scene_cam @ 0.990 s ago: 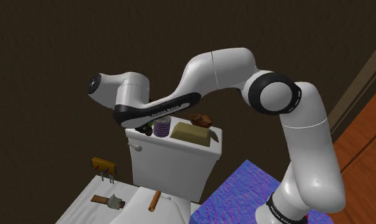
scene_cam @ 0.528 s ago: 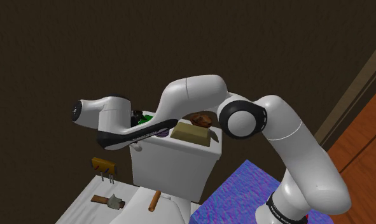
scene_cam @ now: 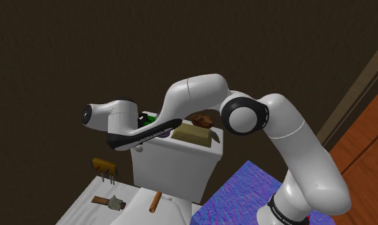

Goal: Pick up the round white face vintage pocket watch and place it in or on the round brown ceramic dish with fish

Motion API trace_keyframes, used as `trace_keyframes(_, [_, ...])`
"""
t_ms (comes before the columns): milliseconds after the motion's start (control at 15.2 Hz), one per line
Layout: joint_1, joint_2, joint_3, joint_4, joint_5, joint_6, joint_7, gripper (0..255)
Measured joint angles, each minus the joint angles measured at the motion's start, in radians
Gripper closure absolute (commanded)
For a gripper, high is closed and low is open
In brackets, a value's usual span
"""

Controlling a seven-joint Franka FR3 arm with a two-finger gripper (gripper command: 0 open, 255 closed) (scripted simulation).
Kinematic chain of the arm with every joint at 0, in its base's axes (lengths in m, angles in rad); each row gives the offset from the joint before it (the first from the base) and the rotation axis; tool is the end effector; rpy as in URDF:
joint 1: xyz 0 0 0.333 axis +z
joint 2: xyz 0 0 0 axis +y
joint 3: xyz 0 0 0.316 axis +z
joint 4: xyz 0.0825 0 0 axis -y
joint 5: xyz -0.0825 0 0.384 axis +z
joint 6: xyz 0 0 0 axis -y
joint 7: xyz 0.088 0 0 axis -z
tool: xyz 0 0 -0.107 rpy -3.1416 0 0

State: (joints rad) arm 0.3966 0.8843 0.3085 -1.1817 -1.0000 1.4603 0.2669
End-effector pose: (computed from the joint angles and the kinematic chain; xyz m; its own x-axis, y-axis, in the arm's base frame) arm 0.6362 0.3302 0.2638 0.8572 0.3908 -0.3353 0.5015 -0.4862 0.7156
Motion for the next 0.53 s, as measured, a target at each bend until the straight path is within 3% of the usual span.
trace_keyframes(330, [-0.001, -0.001, 0.000, -0.003, 0.000, 0.003, 0.001, 0])
trace_keyframes(396, [-0.001, -0.001, 0.000, -0.003, 0.000, 0.003, 0.001, 255])
trace_keyframes(528, [-0.001, -0.001, 0.000, -0.003, 0.000, 0.003, 0.001, 255])
